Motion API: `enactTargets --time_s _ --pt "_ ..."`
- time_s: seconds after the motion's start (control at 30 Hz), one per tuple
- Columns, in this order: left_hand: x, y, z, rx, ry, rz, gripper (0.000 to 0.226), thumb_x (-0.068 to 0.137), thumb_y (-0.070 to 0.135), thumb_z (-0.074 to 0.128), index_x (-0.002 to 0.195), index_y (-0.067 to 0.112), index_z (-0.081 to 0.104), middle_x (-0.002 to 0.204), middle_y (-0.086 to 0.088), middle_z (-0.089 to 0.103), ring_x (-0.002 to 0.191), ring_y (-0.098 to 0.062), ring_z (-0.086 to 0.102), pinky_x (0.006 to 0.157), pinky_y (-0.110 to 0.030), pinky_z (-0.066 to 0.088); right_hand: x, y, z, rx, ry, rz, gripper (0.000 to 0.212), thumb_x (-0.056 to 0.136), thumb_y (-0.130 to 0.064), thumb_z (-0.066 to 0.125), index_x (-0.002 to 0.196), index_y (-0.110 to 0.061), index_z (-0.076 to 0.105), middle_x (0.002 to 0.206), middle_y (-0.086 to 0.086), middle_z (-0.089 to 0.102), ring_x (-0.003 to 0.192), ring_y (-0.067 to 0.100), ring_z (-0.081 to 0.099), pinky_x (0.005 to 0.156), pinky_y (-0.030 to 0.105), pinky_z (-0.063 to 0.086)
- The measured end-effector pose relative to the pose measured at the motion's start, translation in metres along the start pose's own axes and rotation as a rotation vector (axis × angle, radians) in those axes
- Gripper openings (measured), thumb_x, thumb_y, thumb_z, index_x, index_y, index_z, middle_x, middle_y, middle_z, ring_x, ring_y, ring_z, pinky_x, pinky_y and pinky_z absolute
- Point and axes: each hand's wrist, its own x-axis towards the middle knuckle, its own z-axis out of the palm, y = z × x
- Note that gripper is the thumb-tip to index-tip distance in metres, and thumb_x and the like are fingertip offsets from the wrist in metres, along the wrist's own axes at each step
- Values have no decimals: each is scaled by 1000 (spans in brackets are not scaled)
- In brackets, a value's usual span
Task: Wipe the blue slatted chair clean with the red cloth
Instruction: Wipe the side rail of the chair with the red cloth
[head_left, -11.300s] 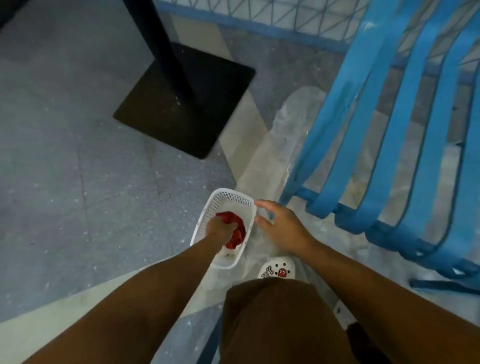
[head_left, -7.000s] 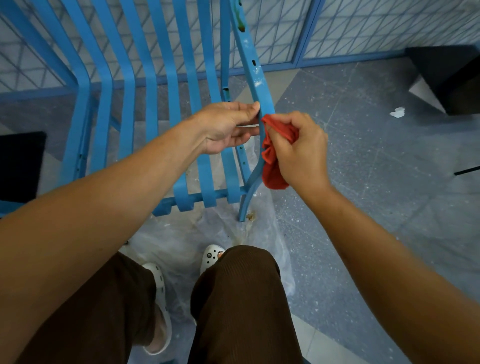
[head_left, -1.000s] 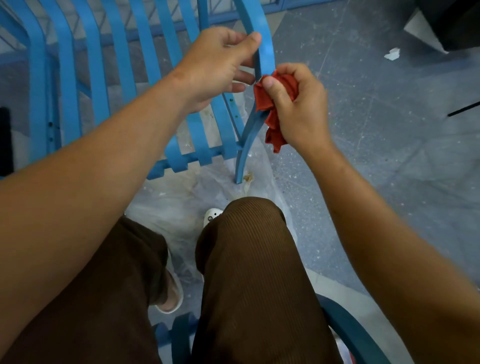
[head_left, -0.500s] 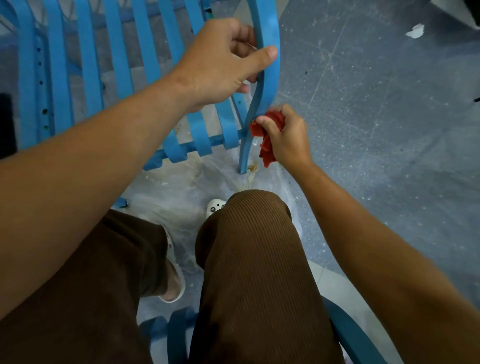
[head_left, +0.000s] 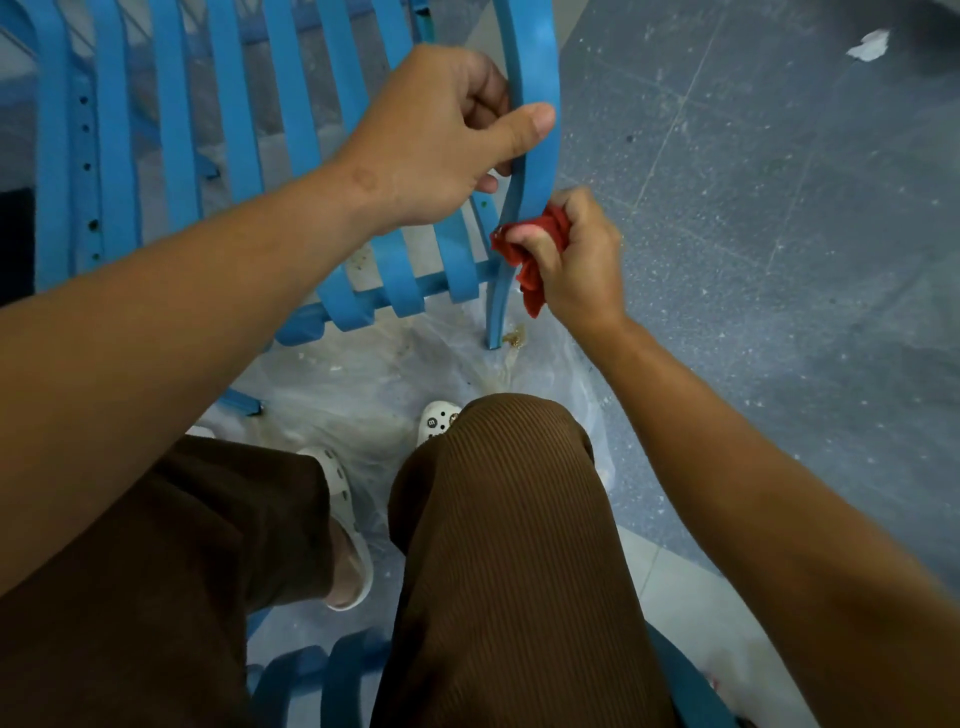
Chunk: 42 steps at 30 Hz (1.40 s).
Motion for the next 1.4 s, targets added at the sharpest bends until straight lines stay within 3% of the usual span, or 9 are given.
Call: enactTargets --time_s 0.13,0.27,0.47,0.6,0.73,0.87,1.07,1.3,1.4 --pt "-1 -3 3 52 20 30 39 97 41 65 108 3 68 92 -7 75 82 -10 74 70 -35 63 -1 31 15 -51 -84 97 20 91 -48 70 91 -33 57 85 1 70 61 19 70 56 46 59" --pt "-5 -4 4 77 32 62 44 97 43 64 108 1 67 93 -9 75 81 -12 73 69 -37 62 2 44 11 -170 -247 181 21 97 -42 67 97 -22 61 88 -1 72 60 15 72 57 43 62" --pt "-11 0 2 200 30 80 47 96 50 59 107 5 67 94 -9 73 85 -19 71 76 -45 58 0 28 -27 -171 -318 200 25 97 -35 68 118 -21 64 97 -12 65 80 -2 65 68 16 55" --pt "-12 3 1 261 13 59 47 97 50 57 106 6 68 94 -10 73 86 -23 71 77 -48 58 -4 11 -55 -115 -440 223 50 93 -25 75 137 -24 50 120 -2 62 100 10 67 87 26 57" --pt "-11 3 0 289 -17 46 44 98 48 57 107 7 69 95 -9 73 87 -21 71 79 -47 59 -3 -19 -65 4 -334 95 35 92 -26 76 120 -25 55 114 -5 65 95 -1 66 81 18 55" --pt "-9 3 -1 325 -40 62 38 101 46 56 110 12 69 98 -1 72 90 -13 70 82 -38 58 9 -24 -47 6 -239 -19 30 91 -38 74 111 -24 57 104 -9 66 93 4 65 81 23 54" --pt "-6 -13 7 261 -13 92 44 100 50 52 106 10 69 92 -5 72 85 -17 69 78 -42 56 16 23 -11 -14 -247 67 24 93 -27 73 108 -20 57 96 -14 64 84 -7 61 76 15 51" --pt "-5 -35 20 268 59 202 48 100 51 52 110 6 67 96 -5 71 83 -9 63 75 -28 52 17 80 20 -71 -335 187 25 92 -32 73 108 -18 59 92 -6 68 84 13 67 78 36 58" --pt "-1 -49 26 308 -15 214 49 97 53 54 115 9 67 104 -2 71 90 -8 64 82 -28 52 14 93 28 -137 -356 228 22 93 -33 72 105 -20 58 89 -10 64 79 4 62 72 24 52"
